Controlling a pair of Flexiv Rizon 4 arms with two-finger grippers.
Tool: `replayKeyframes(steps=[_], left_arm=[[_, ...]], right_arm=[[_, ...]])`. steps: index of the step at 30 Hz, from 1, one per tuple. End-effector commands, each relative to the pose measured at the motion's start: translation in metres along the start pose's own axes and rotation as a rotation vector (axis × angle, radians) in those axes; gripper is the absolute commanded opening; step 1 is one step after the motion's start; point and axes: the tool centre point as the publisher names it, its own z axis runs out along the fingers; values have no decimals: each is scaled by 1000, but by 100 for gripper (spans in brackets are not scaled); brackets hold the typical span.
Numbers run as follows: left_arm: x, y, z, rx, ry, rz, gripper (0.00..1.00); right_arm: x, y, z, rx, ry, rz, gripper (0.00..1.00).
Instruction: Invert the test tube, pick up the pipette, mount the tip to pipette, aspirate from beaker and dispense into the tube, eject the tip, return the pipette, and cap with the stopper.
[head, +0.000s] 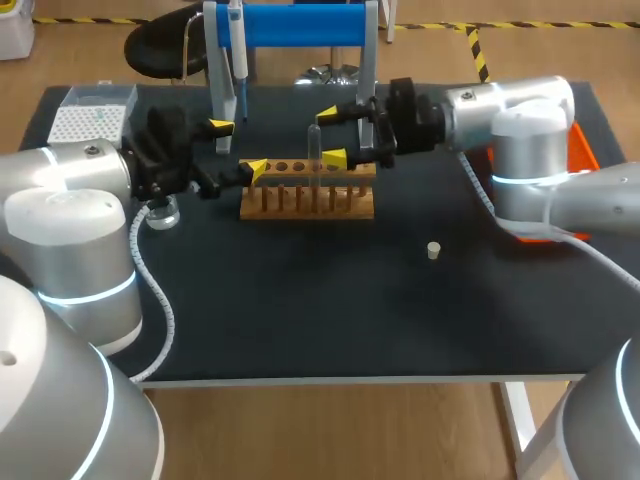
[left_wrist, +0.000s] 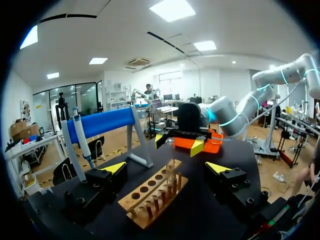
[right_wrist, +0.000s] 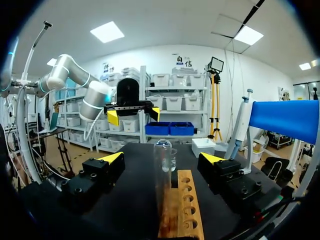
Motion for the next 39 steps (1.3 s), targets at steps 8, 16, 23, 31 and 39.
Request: replayKeyframes(steps=[8,16,23,31,39], left_arm=[[1,1,1,2,-3,1,100],[1,1,1,2,-3,1,100],[1,1,1,2,-3,1,100],[1,1,1,2,-3,1,100],[1,1,1,2,-3,1,100]], right_arm=[[-3,-7,12,-18,-12,-1,93],[-3,-9,21,-27,-12,-8,87],[-5,-13,24,-28,-18,-4,59],[-6,-15,28,-26,-14,-5,48],[-5,-16,29,-31,-9,-3,39]])
